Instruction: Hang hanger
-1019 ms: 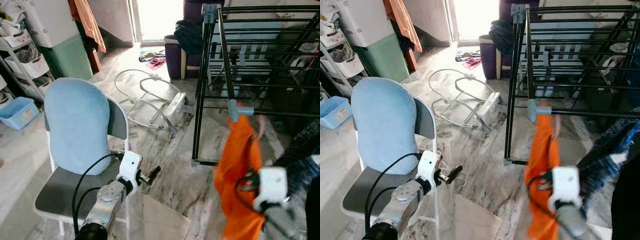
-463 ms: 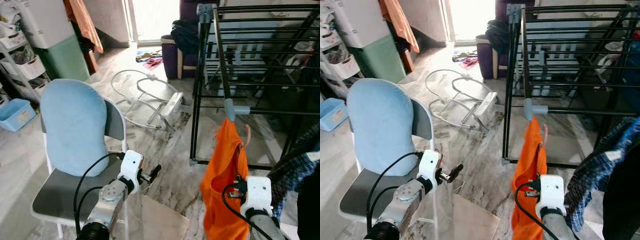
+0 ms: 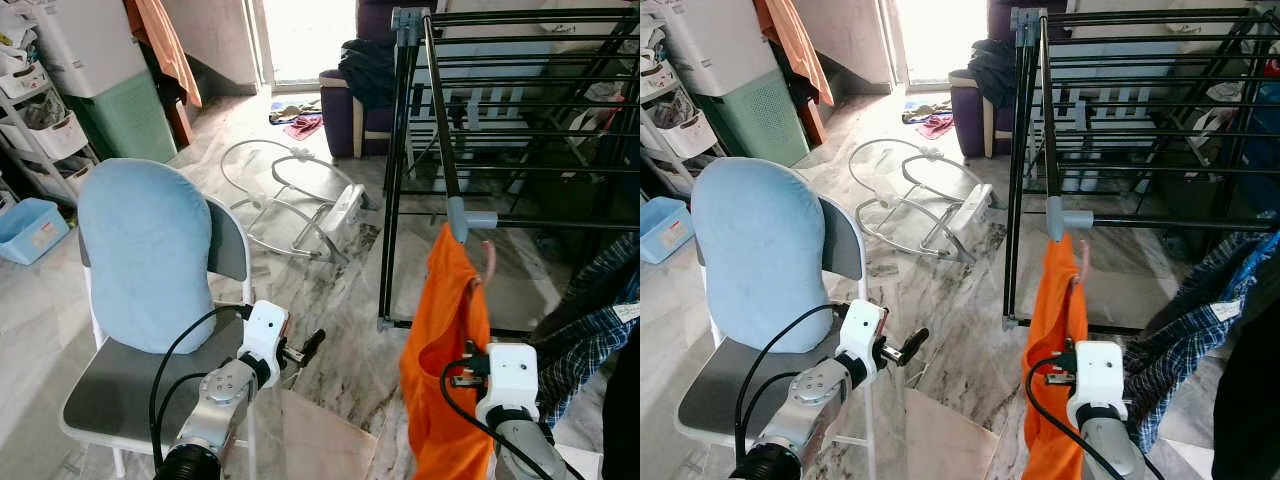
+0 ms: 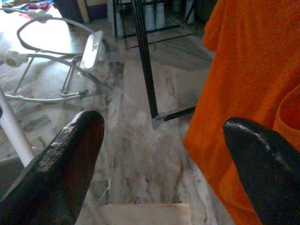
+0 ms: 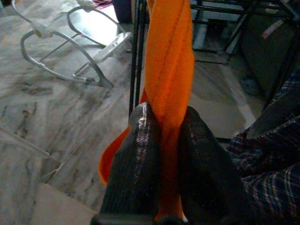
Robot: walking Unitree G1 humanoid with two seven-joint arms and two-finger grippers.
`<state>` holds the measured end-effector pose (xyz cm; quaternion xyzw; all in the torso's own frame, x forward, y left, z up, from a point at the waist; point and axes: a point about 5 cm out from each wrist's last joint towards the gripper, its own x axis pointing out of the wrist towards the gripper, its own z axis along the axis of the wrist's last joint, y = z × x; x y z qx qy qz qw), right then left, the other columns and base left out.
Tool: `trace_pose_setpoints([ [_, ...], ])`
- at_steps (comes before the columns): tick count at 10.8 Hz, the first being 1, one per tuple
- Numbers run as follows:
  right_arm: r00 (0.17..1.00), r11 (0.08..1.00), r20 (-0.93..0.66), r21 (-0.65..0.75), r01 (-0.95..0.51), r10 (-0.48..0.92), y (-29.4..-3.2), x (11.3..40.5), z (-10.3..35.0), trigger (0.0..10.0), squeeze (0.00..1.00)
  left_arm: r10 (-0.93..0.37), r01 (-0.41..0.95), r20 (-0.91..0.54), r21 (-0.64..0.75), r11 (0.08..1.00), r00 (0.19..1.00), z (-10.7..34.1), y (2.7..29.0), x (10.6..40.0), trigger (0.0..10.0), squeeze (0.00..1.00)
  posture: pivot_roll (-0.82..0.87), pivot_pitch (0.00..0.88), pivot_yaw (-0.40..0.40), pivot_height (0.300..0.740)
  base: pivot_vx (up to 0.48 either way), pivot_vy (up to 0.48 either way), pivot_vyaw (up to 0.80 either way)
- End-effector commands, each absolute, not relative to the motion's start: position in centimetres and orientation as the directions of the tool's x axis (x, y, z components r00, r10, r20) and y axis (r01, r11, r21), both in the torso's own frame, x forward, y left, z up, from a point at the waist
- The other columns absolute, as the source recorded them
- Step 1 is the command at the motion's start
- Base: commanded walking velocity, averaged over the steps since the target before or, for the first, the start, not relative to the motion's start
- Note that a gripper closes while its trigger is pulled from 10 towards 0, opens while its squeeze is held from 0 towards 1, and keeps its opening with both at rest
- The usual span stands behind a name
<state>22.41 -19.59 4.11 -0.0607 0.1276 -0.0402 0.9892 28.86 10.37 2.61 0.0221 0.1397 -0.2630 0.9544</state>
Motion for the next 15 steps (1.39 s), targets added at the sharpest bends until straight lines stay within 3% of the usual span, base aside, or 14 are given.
trace_pose_setpoints([
  [1,0.978,0.992,-0.205,-0.127,0.024,-0.05,-18.8,22.9,4.8,10.0,0.0,-0.495,0.509,-0.273,-0.022,0.861,0.825,2.8,10.6,29.1,10.0,0.0,-0.23,0.0,0.069,0.74,0.0,0.0,0.0],
  [4,0.98,0.993,-0.201,-0.112,-0.031,0.008,-17.6,23.9,4.9,10.0,0.0,-0.48,0.49,-0.265,-0.03,0.871,0.836,2.7,11.0,29.1,10.0,0.0,-0.19,0.0,0.051,0.74,0.0,0.0,0.0],
  [8,0.98,0.989,-0.188,-0.114,-0.089,0.066,-16.5,26.2,5.0,10.0,0.0,-0.466,0.478,-0.251,-0.017,0.878,0.848,3.0,11.6,29.5,10.0,0.0,-0.13,0.0,0.042,0.74,0.0,-0.32,0.0],
  [13,0.972,0.99,-0.219,-0.089,-0.106,0.084,-15.6,25.9,3.4,10.0,0.0,-0.484,0.496,-0.263,-0.021,0.868,0.835,2.5,11.2,29.1,10.0,0.0,-0.12,0.0,0.04,0.74,0.0,-0.404,0.0],
  [15,0.967,0.988,-0.233,-0.091,-0.126,0.101,-16.0,25.7,3.4,10.0,0.0,-0.473,0.496,-0.288,0.008,0.868,0.833,2.6,11.7,29.0,10.0,0.0,-0.11,0.0,0.033,0.74,0.0,0.0,0.0],
])
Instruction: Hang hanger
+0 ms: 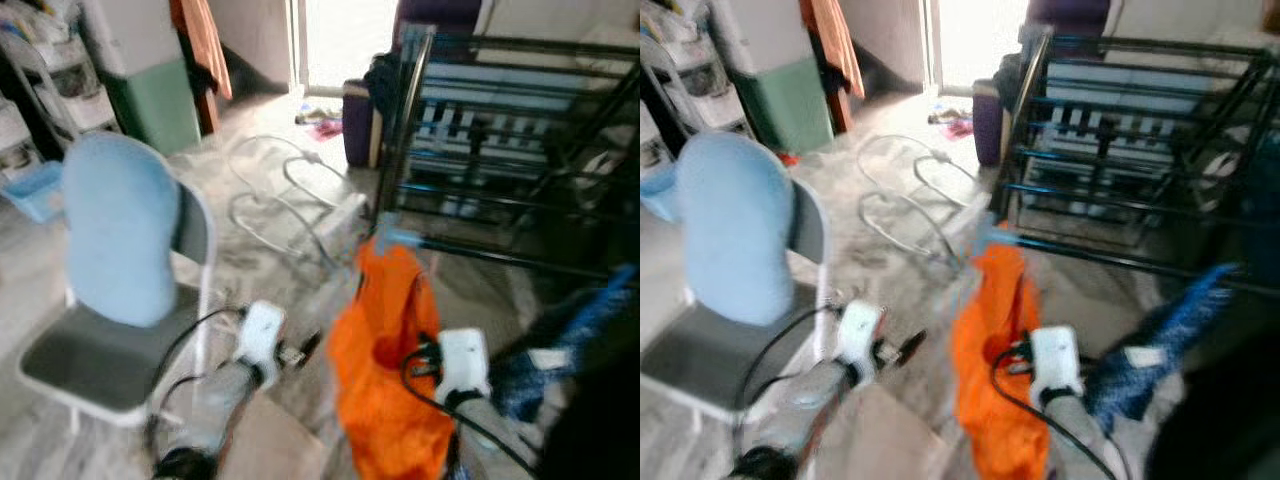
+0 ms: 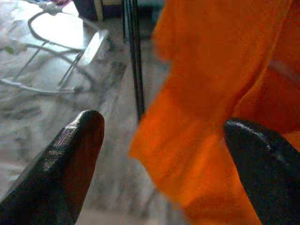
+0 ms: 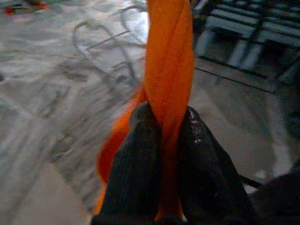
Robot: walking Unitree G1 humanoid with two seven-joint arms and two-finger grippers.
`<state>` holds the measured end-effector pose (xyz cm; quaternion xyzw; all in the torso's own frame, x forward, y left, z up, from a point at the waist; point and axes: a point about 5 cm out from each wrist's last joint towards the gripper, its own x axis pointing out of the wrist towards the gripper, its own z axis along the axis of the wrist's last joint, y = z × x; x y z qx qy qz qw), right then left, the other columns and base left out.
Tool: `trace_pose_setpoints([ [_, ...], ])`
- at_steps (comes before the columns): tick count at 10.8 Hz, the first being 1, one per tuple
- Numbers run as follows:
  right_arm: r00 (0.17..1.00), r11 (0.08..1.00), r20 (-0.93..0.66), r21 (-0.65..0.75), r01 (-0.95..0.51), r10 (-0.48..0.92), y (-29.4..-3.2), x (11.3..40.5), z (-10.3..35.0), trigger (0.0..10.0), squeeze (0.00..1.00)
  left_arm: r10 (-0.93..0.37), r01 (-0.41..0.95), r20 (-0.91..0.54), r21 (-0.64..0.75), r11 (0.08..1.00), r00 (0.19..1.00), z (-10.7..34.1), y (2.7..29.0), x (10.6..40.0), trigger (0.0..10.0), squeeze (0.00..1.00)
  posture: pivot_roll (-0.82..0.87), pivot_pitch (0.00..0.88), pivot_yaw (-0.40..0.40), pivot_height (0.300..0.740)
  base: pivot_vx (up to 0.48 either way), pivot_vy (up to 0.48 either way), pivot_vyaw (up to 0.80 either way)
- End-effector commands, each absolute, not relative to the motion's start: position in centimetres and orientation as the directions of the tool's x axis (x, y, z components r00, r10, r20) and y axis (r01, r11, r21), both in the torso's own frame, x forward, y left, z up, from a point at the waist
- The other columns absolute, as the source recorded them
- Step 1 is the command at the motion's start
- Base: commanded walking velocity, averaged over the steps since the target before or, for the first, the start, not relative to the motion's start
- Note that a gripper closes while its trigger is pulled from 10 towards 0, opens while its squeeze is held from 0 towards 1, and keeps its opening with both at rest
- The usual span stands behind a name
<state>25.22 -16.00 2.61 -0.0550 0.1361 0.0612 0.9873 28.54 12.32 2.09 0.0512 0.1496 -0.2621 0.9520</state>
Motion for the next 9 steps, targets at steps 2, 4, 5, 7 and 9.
trace_pose_setpoints([
  [2,0.947,0.968,-0.257,-0.105,-0.226,0.194,-16.0,26.4,4.7,10.0,0.0,-0.546,0.608,-0.319,0.139,0.782,0.775,4.5,14.4,30.1,10.0,0.0,-0.11,0.0,0.034,0.74,0.0,0.0,0.0],
  [4,0.908,0.941,-0.32,-0.115,-0.32,0.27,-15.4,26.2,4.7,10.0,0.0,-0.493,0.565,-0.353,0.138,0.814,0.795,5.1,15.4,31.2,10.0,0.0,-0.13,0.0,0.057,0.74,0.0,0.0,0.0],
  [5,0.897,0.933,-0.338,-0.121,-0.34,0.283,-15.1,26.0,4.5,10.0,0.0,-0.486,0.555,-0.35,0.129,0.822,0.801,4.8,14.9,31.1,10.0,0.0,-0.14,0.0,0.068,0.74,0.0,0.0,0.0],
  [7,0.928,0.96,-0.306,-0.113,-0.256,0.212,-15.3,26.1,4.4,10.0,0.0,-0.475,0.517,-0.277,0.103,0.85,0.835,4.6,12.7,30.4,10.0,0.0,-0.17,0.0,0.088,0.74,0.0,0.0,0.0],
  [9,0.968,0.987,-0.248,-0.139,-0.079,0.042,-16.9,26.5,4.6,10.0,0.0,-0.339,0.382,-0.258,0.14,0.913,0.905,3.5,13.5,29.9,10.0,0.0,-0.15,0.0,0.08,0.74,0.0,0.0,0.0],
])
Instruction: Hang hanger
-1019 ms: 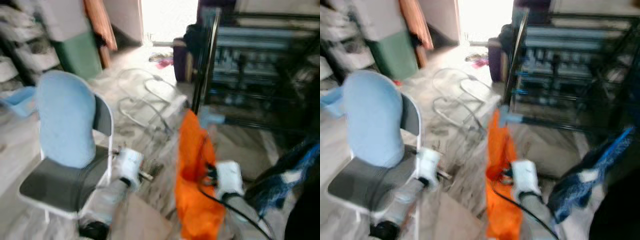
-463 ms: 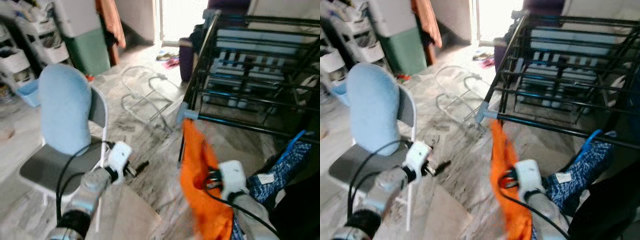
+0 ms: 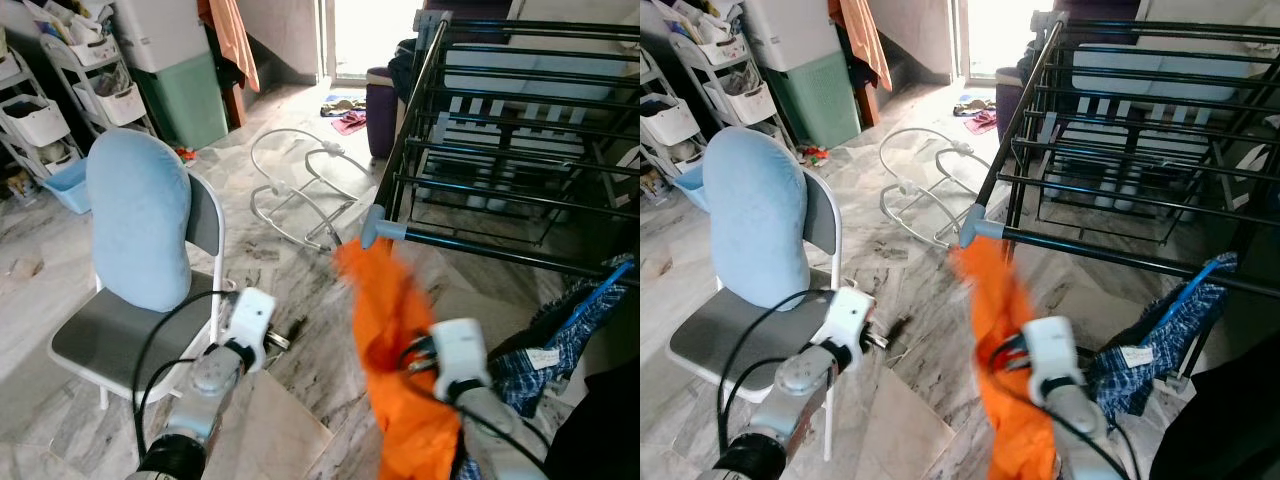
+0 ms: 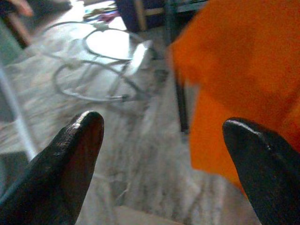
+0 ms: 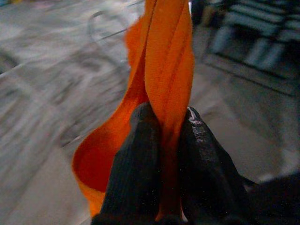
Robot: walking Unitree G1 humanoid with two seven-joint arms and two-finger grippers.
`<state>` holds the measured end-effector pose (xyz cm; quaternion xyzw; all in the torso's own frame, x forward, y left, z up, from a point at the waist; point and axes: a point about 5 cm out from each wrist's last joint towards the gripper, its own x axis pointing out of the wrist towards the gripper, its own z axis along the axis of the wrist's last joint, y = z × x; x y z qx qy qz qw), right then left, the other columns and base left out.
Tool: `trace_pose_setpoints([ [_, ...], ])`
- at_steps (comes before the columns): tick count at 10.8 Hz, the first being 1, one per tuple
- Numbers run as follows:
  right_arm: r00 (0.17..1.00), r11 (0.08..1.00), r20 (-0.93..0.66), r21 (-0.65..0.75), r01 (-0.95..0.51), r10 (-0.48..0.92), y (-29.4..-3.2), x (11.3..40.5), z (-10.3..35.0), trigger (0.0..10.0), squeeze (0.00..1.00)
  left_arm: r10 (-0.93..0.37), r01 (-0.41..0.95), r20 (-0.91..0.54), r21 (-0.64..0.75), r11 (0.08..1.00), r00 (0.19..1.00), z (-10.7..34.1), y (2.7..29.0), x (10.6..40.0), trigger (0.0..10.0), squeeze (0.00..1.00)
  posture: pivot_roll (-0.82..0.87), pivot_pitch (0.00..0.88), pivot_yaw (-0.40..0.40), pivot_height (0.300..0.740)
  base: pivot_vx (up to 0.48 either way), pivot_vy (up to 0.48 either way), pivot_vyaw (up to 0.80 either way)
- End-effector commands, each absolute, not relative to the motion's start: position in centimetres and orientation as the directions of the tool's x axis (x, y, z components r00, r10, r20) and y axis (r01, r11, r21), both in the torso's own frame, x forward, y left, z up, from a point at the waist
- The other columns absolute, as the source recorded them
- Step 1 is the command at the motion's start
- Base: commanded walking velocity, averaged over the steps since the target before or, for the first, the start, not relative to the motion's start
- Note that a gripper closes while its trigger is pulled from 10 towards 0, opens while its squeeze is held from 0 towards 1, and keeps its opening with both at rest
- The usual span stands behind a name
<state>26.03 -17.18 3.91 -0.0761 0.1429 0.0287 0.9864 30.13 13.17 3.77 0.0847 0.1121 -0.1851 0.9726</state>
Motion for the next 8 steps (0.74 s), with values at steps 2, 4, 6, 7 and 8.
trace_pose_setpoints([
  [2,0.965,0.996,-0.263,-0.094,-0.009,-0.016,-17.7,25.6,3.7,10.0,0.0,-0.224,0.264,-0.282,0.112,0.958,0.933,2.9,15.1,29.8,10.0,0.0,-0.15,0.0,0.081,0.74,0.0,0.0,0.0],
  [4,0.952,0.985,-0.301,-0.144,-0.095,0.048,-17.1,25.1,2.5,10.0,0.0,-0.275,0.319,-0.268,0.135,0.938,0.923,3.0,13.9,30.1,10.0,0.0,-0.16,0.0,0.077,0.74,0.0,0.0,0.0],
  [6,0.946,0.991,-0.324,-0.124,-0.051,0.008,-17.8,24.7,1.6,10.0,0.0,-0.252,0.292,-0.263,0.125,0.948,0.931,3.1,13.7,30.4,10.0,0.0,-0.15,0.0,0.063,0.74,0.0,0.0,0.0],
  [7,0.947,0.991,-0.322,-0.126,-0.056,0.012,-17.5,24.7,1.5,10.0,0.0,-0.247,0.287,-0.265,0.122,0.95,0.932,3.0,13.7,30.2,10.0,0.0,-0.15,0.0,0.062,0.74,0.0,0.0,0.0],
  [8,0.949,0.99,-0.314,-0.121,-0.068,0.027,-17.0,24.5,1.5,10.0,0.0,-0.243,0.283,-0.275,0.117,0.952,0.93,2.6,13.7,29.9,10.0,0.0,-0.15,0.0,0.059,0.74,0.0,0.0,0.0],
])
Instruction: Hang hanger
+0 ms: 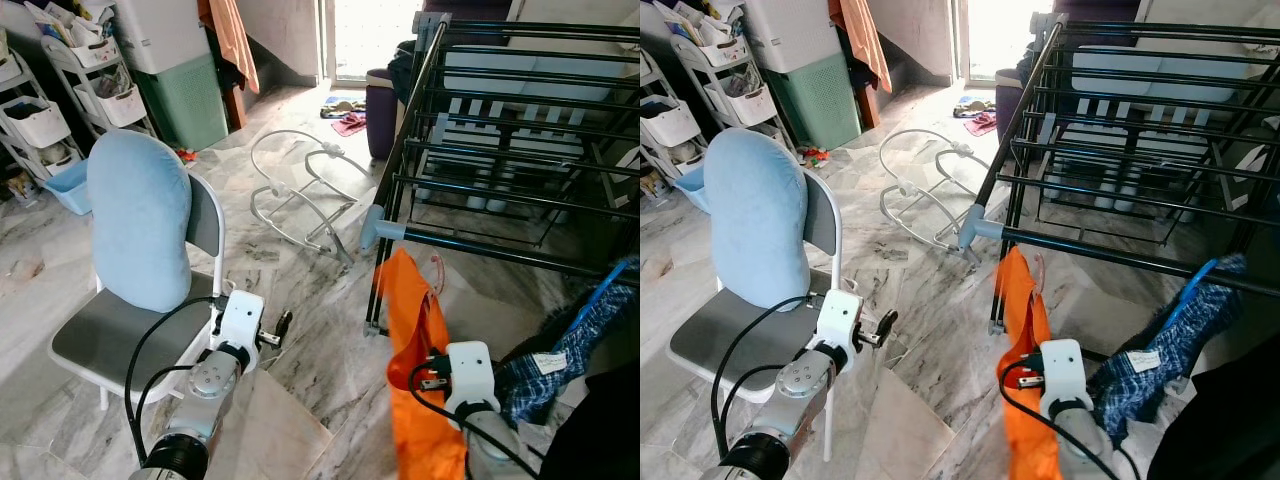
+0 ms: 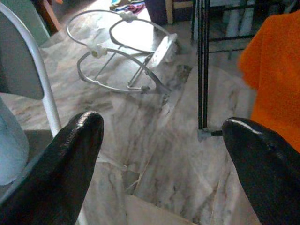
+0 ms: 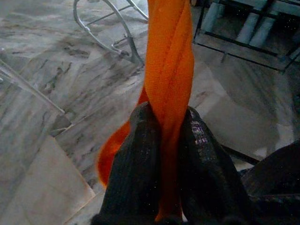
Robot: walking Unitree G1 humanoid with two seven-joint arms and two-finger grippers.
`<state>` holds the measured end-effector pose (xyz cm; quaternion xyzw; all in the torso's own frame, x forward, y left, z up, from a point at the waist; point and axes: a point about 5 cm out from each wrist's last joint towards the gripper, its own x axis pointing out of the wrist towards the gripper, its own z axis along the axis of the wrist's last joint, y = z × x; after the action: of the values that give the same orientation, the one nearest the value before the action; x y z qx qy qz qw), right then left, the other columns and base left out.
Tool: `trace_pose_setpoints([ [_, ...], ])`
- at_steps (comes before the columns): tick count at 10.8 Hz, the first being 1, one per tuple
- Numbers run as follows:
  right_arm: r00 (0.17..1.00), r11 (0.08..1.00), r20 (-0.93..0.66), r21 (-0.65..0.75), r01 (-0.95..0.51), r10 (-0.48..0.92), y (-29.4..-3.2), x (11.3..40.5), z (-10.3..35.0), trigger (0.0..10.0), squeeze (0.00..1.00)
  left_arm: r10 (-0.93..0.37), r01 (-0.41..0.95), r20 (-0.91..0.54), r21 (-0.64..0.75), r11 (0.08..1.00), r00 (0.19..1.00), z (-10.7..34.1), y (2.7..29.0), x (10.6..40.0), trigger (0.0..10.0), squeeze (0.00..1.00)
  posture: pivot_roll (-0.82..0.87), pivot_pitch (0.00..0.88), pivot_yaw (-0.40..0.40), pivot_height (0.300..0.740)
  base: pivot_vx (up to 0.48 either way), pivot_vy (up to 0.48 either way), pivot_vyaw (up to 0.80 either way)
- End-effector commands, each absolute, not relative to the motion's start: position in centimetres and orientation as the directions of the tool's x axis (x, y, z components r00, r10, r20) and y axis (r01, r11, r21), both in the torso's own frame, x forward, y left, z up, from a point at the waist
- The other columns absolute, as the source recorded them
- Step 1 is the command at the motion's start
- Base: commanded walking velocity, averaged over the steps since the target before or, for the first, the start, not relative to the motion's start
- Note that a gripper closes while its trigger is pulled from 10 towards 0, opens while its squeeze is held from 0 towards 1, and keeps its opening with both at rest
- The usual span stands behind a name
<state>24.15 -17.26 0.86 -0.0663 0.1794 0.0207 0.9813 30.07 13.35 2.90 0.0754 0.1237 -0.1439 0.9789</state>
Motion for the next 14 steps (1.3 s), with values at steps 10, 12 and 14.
trace_pose_setpoints([
  [10,0.951,0.992,-0.309,-0.128,-0.019,-0.021,-17.8,24.4,1.1,10.0,0.0,-0.297,0.34,-0.293,0.107,0.934,0.909,2.4,12.7,30.1,10.0,0.0,-0.17,0.0,0.077,0.74,-0.287,0.0,0.0],
  [12,0.951,0.992,-0.309,-0.126,-0.016,-0.024,-17.7,24.2,1.0,10.0,0.0,-0.302,0.345,-0.296,0.106,0.932,0.906,2.3,12.6,30.0,10.0,0.0,-0.17,0.0,0.08,0.74,-0.274,0.0,0.0],
  [14,0.949,0.992,-0.314,-0.127,-0.016,-0.025,-17.7,23.9,0.9,10.0,0.0,-0.304,0.346,-0.296,0.1,0.933,0.905,2.3,12.7,30.0,10.0,0.0,-0.18,0.0,0.076,0.74,-0.137,0.0,0.0],
])
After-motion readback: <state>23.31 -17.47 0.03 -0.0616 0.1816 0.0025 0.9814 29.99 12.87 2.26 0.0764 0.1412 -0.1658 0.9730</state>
